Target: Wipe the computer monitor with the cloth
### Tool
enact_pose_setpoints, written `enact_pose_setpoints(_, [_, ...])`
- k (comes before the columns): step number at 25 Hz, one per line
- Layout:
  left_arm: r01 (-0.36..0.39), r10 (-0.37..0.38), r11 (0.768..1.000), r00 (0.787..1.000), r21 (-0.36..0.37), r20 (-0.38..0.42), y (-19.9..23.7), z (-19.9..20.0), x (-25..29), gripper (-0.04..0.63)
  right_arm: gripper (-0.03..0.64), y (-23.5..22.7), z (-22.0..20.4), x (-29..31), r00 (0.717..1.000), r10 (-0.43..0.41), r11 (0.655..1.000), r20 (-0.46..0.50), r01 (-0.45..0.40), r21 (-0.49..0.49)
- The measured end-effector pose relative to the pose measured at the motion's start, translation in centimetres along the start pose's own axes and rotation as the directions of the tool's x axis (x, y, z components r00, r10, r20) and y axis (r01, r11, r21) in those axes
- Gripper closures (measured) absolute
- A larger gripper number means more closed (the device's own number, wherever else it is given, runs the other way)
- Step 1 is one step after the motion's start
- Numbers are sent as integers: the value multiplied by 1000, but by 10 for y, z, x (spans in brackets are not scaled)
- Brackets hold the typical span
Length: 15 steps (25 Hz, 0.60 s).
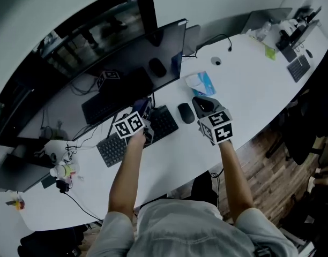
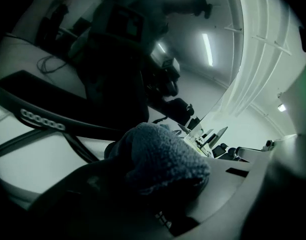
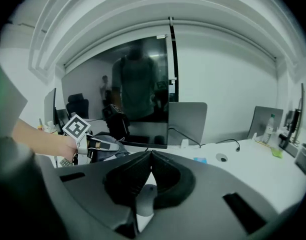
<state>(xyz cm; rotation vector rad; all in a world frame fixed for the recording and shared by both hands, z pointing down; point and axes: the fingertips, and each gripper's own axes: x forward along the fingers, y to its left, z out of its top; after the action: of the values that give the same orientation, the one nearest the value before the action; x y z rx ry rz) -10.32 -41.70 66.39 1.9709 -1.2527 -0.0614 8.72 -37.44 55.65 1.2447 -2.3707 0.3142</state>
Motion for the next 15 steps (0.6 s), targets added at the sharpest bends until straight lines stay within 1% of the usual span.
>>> enact_pose_setpoints(3, [18,-18,1000,1000,5,-15,-29,-5,33,541,615,-29,-2,-7,1000,-5,1000,1,5,11])
enact_pose_setpoints(7, [33,-33,999,999,10,-8,-64,-10,76,541,615,-65,-2,-9,1000,8,1000,9,-8,16])
enact_pose_setpoints(11, [33,-33,999,999,7,8,-92,-17,114,541,615,-92,-1,-9,999,38,999,19,-39,15])
enact_pose_setpoints(15, [24,-22,999,998,-30,56,-116,-18,146,541,615,-118,5,-13,997,72,997,30,-72,0])
